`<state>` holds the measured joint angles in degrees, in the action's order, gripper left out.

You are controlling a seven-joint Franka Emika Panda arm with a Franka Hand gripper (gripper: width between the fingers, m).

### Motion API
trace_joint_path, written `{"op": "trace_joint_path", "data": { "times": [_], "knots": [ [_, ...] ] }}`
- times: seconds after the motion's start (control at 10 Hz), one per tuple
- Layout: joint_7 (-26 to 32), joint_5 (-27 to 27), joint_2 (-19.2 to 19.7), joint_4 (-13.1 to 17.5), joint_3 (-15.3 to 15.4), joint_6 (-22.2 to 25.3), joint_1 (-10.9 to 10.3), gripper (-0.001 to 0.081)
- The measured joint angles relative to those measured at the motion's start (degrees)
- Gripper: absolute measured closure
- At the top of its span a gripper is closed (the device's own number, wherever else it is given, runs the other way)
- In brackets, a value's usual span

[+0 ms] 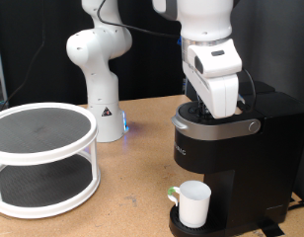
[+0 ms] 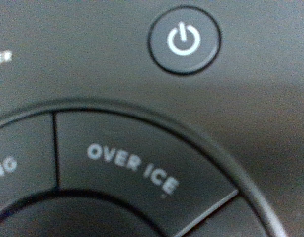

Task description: Make a cup of coffee with the keurig machine

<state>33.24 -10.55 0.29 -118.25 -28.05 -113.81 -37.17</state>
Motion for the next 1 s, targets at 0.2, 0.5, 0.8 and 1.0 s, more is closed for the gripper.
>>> {"op": "trace_joint_path", "data": {
  "times": [0.2,0.5,0.8,1.0],
  "knots": [
    [1.1,-0.3,1.66,2.42,-0.25,4.22,0.4,0.0805],
    [1.62,-0.32,2.78,3.9,-0.37,6.37,0.73,0.0805],
    [2.19,-1.35,1.48,1.39,0.02,-0.65,0.65,0.0805],
    [6.58,-4.72,-1.29,-2.65,-0.08,-6.51,0.77,0.0805]
  ]
}}
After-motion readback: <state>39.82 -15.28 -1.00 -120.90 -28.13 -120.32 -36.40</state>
